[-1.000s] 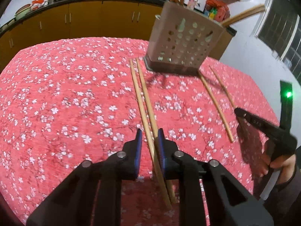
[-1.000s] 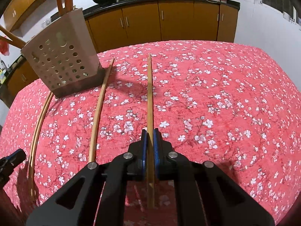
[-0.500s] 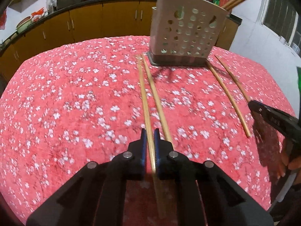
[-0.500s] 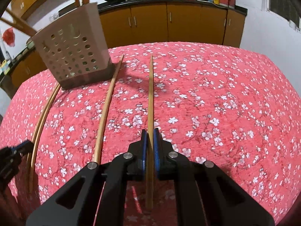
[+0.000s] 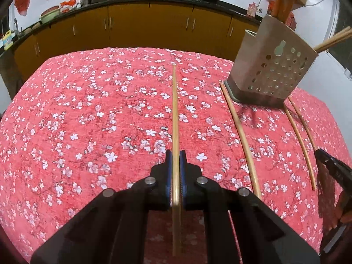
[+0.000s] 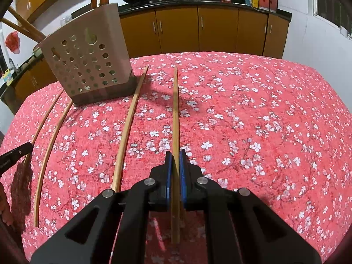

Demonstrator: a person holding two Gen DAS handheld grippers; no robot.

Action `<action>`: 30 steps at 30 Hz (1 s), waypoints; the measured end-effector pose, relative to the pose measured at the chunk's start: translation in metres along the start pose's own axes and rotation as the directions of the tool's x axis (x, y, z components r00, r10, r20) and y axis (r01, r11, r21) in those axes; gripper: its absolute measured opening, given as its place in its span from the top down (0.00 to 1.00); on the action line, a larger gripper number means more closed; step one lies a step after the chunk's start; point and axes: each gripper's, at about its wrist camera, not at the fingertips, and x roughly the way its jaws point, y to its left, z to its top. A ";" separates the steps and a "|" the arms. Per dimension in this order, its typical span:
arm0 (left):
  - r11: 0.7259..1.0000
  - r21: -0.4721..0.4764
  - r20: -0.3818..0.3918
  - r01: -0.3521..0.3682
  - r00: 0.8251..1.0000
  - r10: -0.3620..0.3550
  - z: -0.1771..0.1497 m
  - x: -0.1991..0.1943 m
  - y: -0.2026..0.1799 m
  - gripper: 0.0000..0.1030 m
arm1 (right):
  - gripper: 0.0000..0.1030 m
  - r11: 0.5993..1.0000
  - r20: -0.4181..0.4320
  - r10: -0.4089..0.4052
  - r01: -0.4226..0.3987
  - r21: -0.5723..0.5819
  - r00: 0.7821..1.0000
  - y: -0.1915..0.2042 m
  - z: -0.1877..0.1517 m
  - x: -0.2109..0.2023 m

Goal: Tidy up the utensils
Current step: 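Close the left tool on a chopstick while the right tool grasps another chopstick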

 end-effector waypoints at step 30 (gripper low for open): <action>1.000 -0.019 0.010 0.025 1.000 -0.025 -0.008 -0.009 0.002 0.90 | 0.92 1.000 0.001 0.002 -0.002 0.002 1.000 -0.001 -0.002 -0.001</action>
